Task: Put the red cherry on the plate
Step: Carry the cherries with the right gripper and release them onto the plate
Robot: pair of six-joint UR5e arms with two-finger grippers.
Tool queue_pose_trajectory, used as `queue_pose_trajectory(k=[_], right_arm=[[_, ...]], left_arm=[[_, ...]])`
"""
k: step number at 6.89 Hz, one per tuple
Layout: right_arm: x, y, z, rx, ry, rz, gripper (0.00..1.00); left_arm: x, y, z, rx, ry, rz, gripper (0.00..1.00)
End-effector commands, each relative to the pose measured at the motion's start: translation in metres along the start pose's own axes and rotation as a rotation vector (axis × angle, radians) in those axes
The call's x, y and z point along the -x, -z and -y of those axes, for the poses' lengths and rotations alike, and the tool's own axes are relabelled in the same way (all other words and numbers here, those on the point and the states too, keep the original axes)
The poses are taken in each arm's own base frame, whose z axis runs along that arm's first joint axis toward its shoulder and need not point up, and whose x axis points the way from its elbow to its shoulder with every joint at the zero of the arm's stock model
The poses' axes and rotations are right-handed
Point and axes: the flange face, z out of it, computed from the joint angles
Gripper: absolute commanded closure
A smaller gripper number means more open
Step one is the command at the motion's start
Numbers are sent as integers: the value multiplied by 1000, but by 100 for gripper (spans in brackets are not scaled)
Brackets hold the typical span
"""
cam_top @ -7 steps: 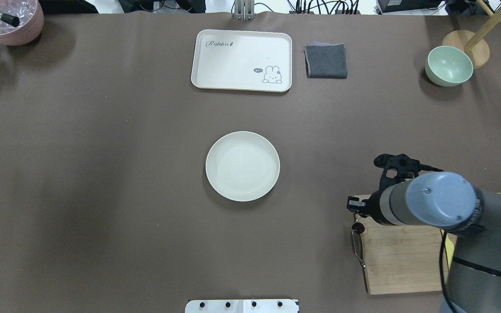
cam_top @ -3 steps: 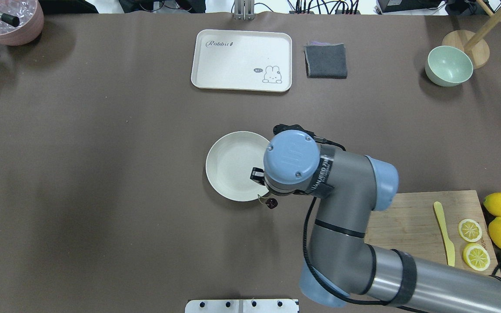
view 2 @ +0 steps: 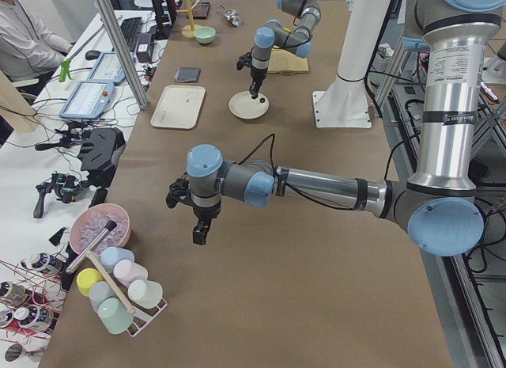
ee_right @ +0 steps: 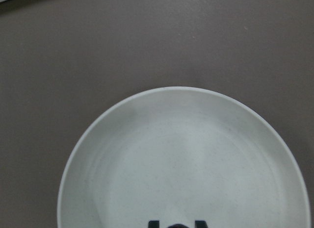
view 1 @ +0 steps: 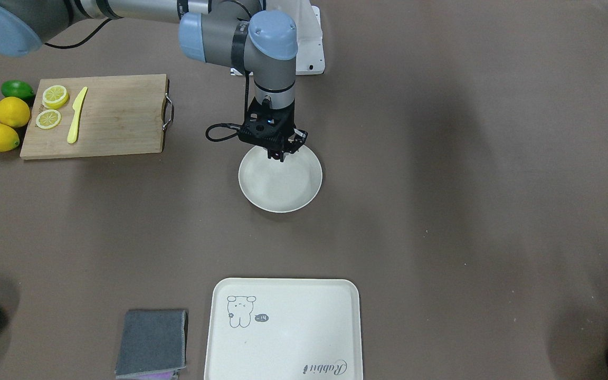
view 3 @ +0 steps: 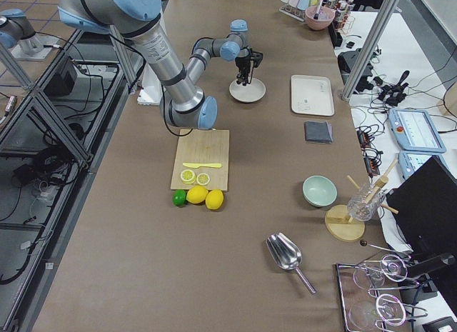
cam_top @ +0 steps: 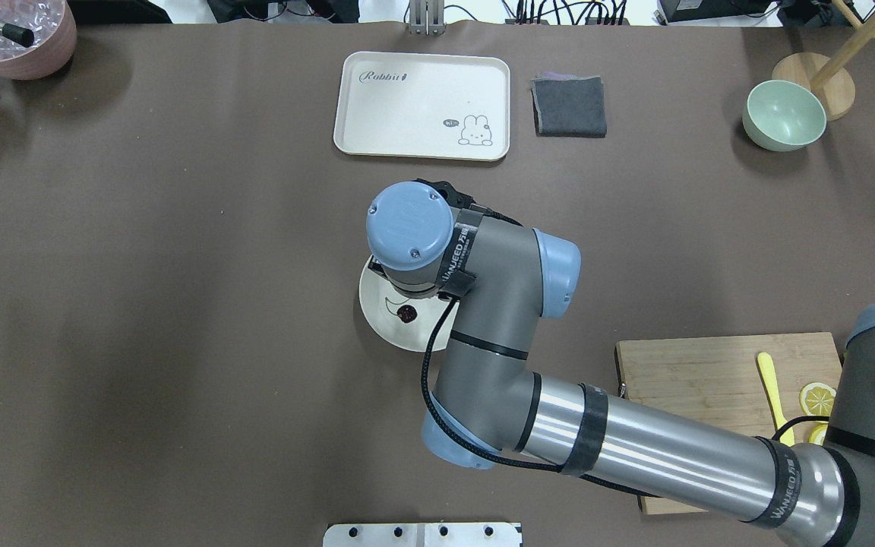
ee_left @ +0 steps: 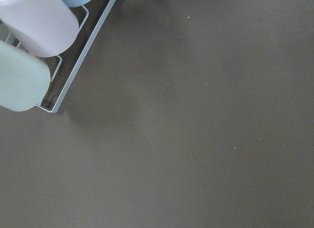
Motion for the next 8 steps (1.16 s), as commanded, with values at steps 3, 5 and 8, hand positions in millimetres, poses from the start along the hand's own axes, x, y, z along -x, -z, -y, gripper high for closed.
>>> queue_pose_trajectory(k=[3, 5, 8], right_arm=[[-8, -27, 11, 16, 47, -2, 0], [-92, 4, 49, 77, 141, 42, 0], [-239, 84, 166, 62, 353, -45, 0]], left_arm=[[5, -7, -7, 18, 13, 0, 1], [18, -23, -24, 57, 45, -17, 1], [22, -28, -55, 92, 106, -145, 1]])
